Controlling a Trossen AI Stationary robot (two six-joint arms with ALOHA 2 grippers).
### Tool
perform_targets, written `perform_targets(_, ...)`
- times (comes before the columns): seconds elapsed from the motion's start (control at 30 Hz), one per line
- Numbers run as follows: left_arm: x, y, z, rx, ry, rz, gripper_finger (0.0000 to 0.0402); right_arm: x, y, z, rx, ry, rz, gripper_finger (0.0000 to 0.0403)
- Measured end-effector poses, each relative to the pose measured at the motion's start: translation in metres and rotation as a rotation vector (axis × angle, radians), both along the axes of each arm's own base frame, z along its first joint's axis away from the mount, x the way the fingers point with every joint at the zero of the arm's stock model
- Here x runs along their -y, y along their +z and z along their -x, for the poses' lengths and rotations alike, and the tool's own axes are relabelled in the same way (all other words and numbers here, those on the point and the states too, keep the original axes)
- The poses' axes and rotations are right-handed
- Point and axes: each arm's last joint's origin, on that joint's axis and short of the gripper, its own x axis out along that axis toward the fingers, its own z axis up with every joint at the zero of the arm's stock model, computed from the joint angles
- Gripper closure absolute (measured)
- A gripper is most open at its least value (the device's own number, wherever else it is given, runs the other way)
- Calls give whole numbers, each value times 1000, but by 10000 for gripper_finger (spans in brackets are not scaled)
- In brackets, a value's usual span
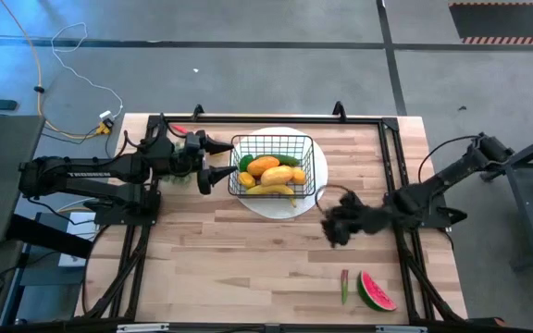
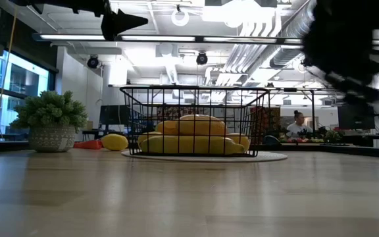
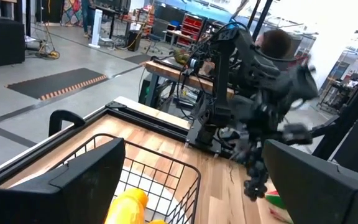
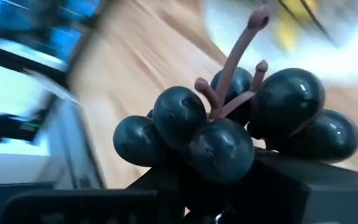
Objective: Build produce basket
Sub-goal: Put the purple grapes into the wire basket
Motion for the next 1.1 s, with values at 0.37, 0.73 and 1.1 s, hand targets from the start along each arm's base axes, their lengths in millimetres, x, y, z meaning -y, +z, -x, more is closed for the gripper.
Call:
perform_targets(0.37,5,8,-1,114,-162,129,30,58,57,-45,589,-25,458,352)
perform_targets(0.73,5,17,0,191,-168,70,30,86,82,-52,595,119,551,352)
perform_targets(1.1,5,17,0,192,-165,67,30,86,83,-52,598,125,559,352)
